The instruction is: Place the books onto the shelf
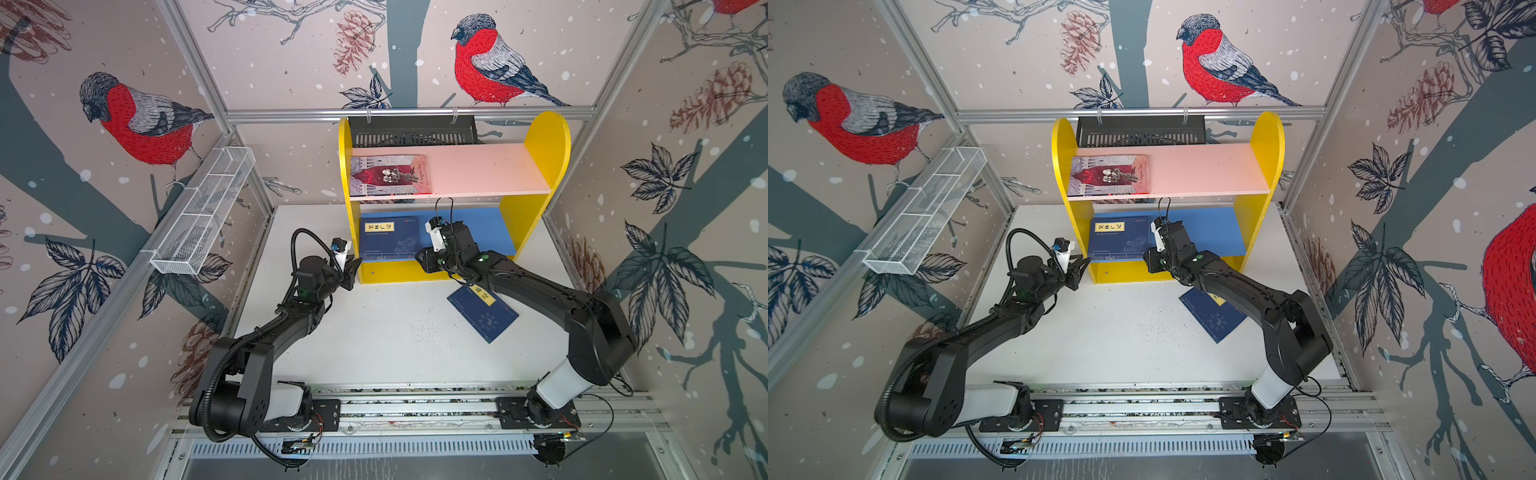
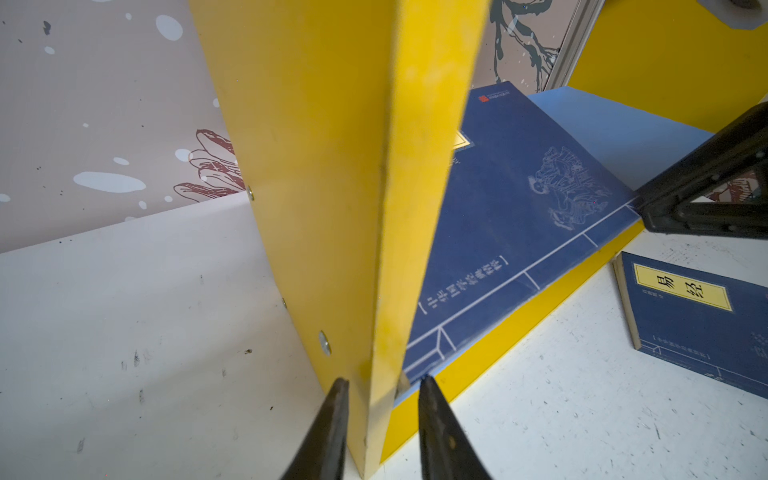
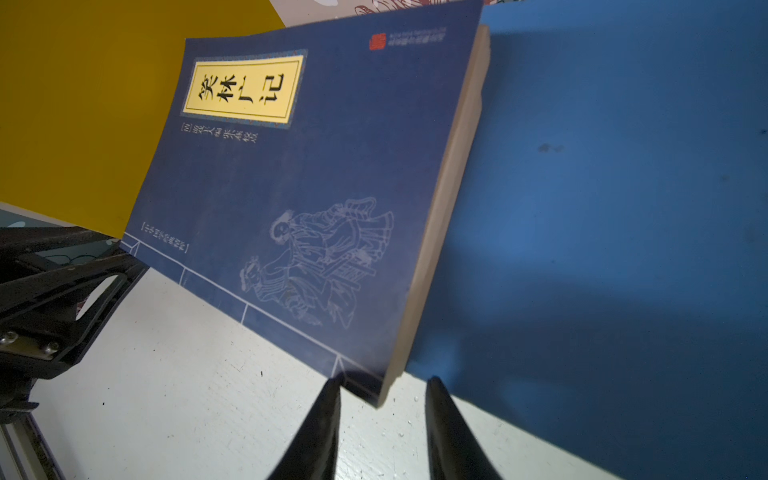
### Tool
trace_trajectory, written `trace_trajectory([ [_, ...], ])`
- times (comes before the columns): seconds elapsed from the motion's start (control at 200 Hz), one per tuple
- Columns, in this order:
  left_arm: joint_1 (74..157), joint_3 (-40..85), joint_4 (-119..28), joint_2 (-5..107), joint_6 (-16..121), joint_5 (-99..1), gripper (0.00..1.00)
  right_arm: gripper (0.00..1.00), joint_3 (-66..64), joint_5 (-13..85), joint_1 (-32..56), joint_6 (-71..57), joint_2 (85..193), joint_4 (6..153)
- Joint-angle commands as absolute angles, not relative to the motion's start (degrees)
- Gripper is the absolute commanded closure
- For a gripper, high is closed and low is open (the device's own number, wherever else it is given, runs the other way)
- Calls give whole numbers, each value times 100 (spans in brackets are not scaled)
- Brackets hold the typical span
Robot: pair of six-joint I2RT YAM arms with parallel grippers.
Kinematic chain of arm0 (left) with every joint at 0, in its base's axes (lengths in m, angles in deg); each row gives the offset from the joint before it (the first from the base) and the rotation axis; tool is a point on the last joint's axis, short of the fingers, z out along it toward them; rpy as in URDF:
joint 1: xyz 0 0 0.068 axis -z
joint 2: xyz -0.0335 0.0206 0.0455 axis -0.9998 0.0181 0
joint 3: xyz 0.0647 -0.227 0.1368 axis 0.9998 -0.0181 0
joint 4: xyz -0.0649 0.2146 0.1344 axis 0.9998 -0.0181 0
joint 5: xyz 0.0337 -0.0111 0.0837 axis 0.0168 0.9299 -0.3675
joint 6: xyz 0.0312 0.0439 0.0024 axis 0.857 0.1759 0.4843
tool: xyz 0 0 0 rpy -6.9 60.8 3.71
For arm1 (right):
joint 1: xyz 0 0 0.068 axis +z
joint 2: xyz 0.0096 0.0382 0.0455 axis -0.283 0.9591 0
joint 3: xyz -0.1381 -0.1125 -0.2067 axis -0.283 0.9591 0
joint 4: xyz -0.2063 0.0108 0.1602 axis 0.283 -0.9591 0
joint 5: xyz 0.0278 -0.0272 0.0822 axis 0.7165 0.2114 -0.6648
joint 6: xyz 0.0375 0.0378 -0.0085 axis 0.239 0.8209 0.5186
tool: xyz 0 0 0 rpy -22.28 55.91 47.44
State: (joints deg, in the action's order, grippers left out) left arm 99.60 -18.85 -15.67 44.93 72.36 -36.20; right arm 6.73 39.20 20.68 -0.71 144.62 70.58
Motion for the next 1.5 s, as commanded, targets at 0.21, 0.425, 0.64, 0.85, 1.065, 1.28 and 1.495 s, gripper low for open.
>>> trace_trajectory([
  [0.21, 9960, -1881, -1221, 4462, 7278, -3611, 70, 64, 529, 3988, 2076, -163, 14574, 7028],
  [0.425, 9960, -1887, -1212, 4449, 7269, -3618, 70, 64, 480, 3986, 2081, -179, 14592, 6979],
  [0.64, 9960, -1915, -1265, 4414, 7261, -3596, 67, 63, 495, 3997, 2091, -171, 14531, 6943],
  [0.85, 9960, -1912, -2024, 4069, 7429, -3441, 60, 61, 676, 4103, 2167, -118, 14106, 6869],
  [1.065, 9960, -1437, -4062, 3592, 7554, -3038, 55, 50, 1594, 4540, 2210, 298, 12910, 6560],
  [1.28, 9960, -1349, -5396, 2973, 7549, -2253, 43, 40, 3078, 5605, 2042, 1087, 11557, 6551],
  [1.495, 9960, -1319, -6028, 2488, 7427, -1375, 37, 31, 4247, 5875, 938, 1453, 10694, 6551],
])
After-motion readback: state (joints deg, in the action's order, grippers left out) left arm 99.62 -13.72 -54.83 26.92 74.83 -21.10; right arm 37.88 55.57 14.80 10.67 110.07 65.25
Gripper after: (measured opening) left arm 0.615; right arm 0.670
